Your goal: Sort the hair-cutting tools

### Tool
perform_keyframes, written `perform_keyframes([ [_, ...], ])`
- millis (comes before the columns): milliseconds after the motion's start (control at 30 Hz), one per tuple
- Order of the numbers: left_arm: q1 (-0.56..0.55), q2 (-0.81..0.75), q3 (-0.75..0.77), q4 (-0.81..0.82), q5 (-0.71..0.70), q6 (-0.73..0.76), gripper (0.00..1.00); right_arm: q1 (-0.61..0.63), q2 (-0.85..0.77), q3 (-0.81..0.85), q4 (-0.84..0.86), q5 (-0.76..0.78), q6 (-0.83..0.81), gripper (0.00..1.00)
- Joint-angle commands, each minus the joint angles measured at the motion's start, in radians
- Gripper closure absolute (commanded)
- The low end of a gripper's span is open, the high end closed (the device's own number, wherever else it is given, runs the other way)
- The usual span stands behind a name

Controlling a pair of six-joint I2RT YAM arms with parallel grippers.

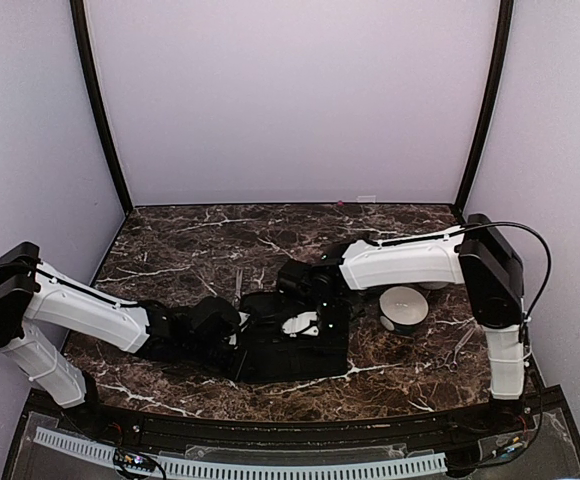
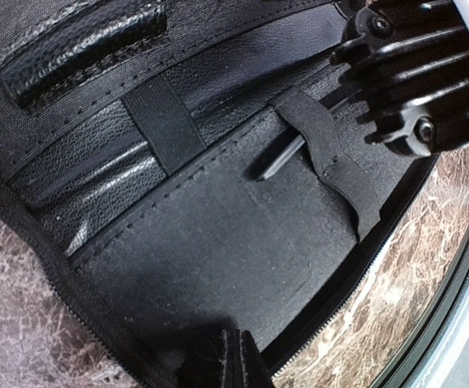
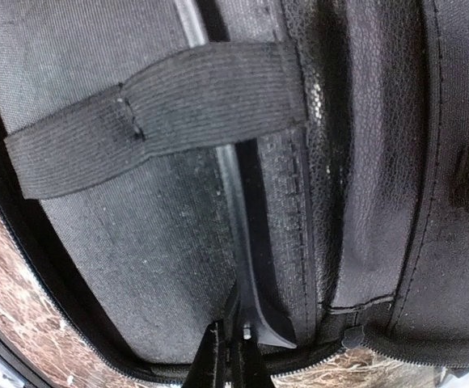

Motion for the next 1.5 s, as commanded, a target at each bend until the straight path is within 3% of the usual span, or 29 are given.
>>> perform_keyframes([
  [0,-0.002,0.009,-0.034,-0.015,0.000,0.008,1.00,0.011,0.041,-0.002,0.087,-0.057,-0.005,1.00],
  [400,-0.002,-0.017,-0.055,0.003,-0.001,0.005,1.00,0.008,0.061,0.003,0.118,-0.170,-0.061,1.00],
  [700,-0.002,-0.054,-0.090,0.045,0.005,-0.022,1.00,0.008,0.109,0.042,0.117,-0.188,-0.064,0.94],
  [767,-0.002,-0.060,-0.097,0.051,0.004,-0.025,1.00,0.005,0.091,0.027,0.123,-0.173,-0.063,0.87],
  [800,-0.002,-0.064,-0.101,0.053,0.003,-0.025,1.00,0.002,0.079,0.016,0.126,-0.166,-0.063,0.79],
  [867,-0.002,-0.071,-0.101,0.050,0.000,-0.025,1.00,-0.013,0.035,-0.008,0.119,-0.171,-0.067,0.52],
  [933,-0.002,-0.081,-0.086,0.025,-0.001,-0.026,0.99,-0.033,-0.010,-0.031,0.106,-0.176,-0.073,0.42],
  [1233,-0.002,-0.178,0.027,-0.108,-0.104,0.060,0.92,-0.199,-0.274,-0.079,0.034,-0.261,-0.133,0.41],
  [1467,-0.002,-0.192,0.102,-0.132,-0.138,0.157,0.77,-0.384,-0.329,-0.036,0.016,-0.215,-0.207,0.44],
])
